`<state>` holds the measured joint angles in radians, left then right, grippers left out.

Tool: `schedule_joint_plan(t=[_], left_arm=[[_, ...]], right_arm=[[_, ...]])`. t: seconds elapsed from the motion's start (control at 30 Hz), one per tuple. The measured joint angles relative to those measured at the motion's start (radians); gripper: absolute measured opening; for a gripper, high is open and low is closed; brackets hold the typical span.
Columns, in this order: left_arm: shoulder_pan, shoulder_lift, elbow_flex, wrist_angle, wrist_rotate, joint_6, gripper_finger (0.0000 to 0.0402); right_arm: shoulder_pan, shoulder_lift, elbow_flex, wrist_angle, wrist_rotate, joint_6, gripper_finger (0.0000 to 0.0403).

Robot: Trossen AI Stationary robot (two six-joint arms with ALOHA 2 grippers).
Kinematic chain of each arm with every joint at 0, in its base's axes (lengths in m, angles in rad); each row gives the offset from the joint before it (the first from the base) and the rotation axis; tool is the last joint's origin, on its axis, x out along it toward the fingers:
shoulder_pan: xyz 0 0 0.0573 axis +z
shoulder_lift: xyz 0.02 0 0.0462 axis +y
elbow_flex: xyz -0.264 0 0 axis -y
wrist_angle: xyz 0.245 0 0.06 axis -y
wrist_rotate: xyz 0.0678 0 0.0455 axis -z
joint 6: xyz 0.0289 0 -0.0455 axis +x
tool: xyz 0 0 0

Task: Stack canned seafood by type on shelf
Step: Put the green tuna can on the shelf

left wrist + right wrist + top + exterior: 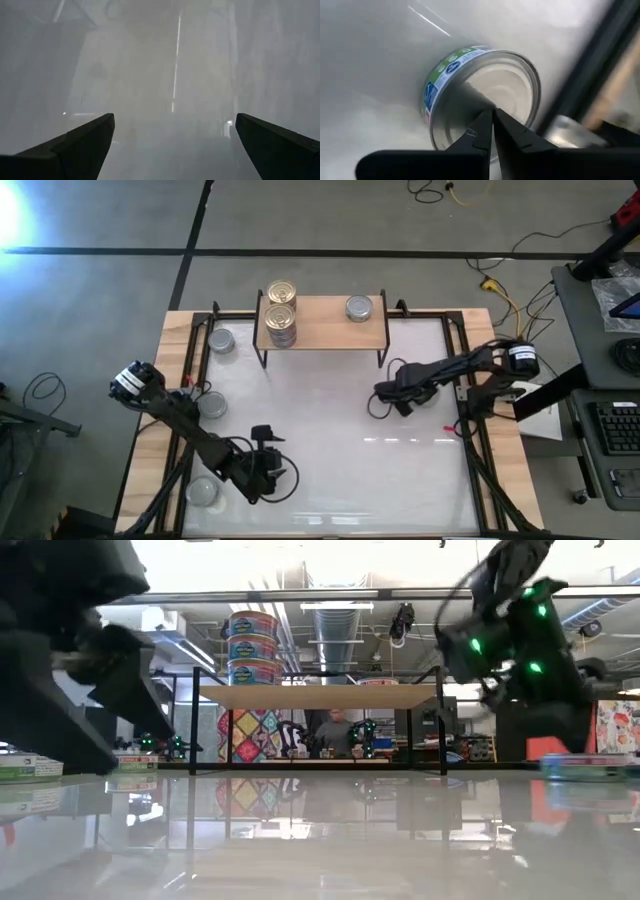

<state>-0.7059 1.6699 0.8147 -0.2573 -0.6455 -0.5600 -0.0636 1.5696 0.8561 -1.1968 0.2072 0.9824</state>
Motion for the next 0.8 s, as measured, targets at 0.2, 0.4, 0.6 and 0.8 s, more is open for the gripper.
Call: schedule_joint_plan(t=[0.2,0.4,0.6,0.8], left_arm=[[0.002,0.002,-0.104,0.216,-0.107,-0.025,0.04],[0.003,0.014,-0.204,0.553,-0.254,-0.027,0.04],[0.003,0.036,-0.253,0.696,-0.249,0.039,0.04],[0.003,0.079,-0.262,0.79,-0.199,0.069,0.04]], right_arm=[[0.124,0.037,0.156,0.144,-0.068,0.078,0.0013],[0.204,0.171,0.334,0.319,-0.082,0.027,0.0013],[0.261,0.357,0.575,0.393,-0.073,-0.109,0.0013],[0.307,0.474,0.812,0.396,-0.069,-0.283,0.0013]])
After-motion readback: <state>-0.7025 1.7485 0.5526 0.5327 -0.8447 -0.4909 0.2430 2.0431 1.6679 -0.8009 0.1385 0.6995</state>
